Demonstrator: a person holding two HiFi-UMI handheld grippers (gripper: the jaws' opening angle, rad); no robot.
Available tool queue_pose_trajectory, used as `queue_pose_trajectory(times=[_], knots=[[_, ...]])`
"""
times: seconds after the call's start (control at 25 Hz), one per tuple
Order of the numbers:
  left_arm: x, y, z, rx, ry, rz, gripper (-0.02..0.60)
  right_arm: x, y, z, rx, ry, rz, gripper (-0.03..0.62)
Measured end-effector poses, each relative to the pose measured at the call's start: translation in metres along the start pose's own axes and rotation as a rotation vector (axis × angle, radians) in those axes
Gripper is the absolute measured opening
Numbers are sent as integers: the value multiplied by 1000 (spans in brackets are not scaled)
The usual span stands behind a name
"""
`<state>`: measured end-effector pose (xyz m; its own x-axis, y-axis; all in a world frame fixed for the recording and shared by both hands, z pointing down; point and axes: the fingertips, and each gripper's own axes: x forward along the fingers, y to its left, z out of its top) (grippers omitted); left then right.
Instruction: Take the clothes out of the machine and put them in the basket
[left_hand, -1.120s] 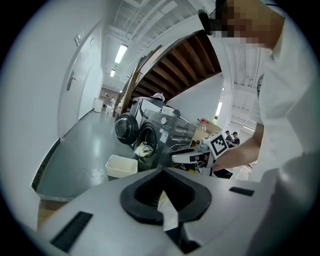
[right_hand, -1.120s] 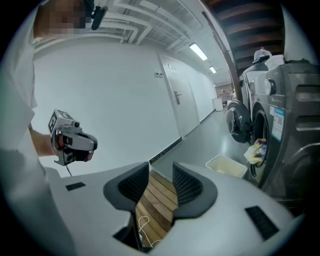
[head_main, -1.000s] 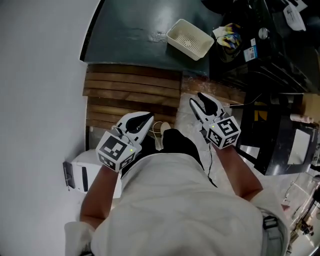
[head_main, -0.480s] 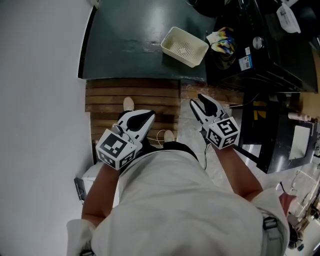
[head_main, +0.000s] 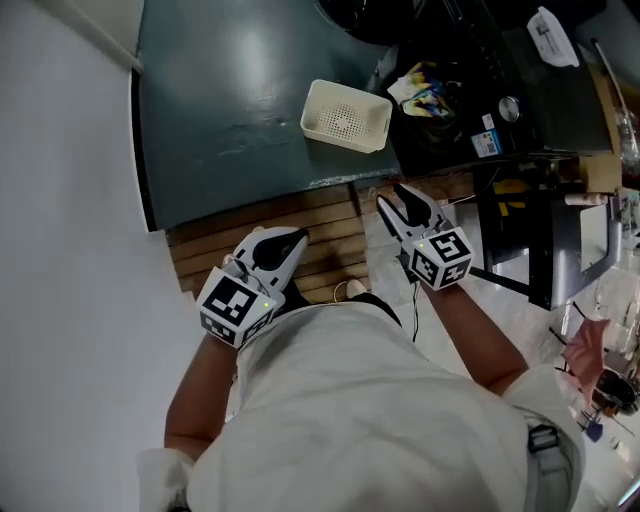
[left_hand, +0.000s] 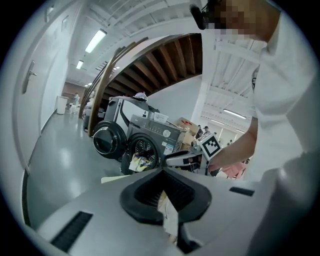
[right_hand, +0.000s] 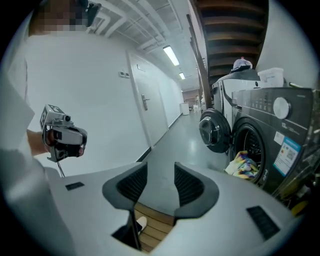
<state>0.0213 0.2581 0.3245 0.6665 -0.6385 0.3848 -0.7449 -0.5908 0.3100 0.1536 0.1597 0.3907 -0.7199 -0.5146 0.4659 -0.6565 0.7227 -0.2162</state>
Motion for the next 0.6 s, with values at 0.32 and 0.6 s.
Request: queue_pose_trajectory(times=[0.32, 0.6], knots=[[-54, 95, 54, 95, 86, -156, -5, 56, 16, 75, 83, -5, -193, 186], [-46, 125, 82, 78, 121, -236, -5, 65, -21, 93, 189, 3, -329, 196]])
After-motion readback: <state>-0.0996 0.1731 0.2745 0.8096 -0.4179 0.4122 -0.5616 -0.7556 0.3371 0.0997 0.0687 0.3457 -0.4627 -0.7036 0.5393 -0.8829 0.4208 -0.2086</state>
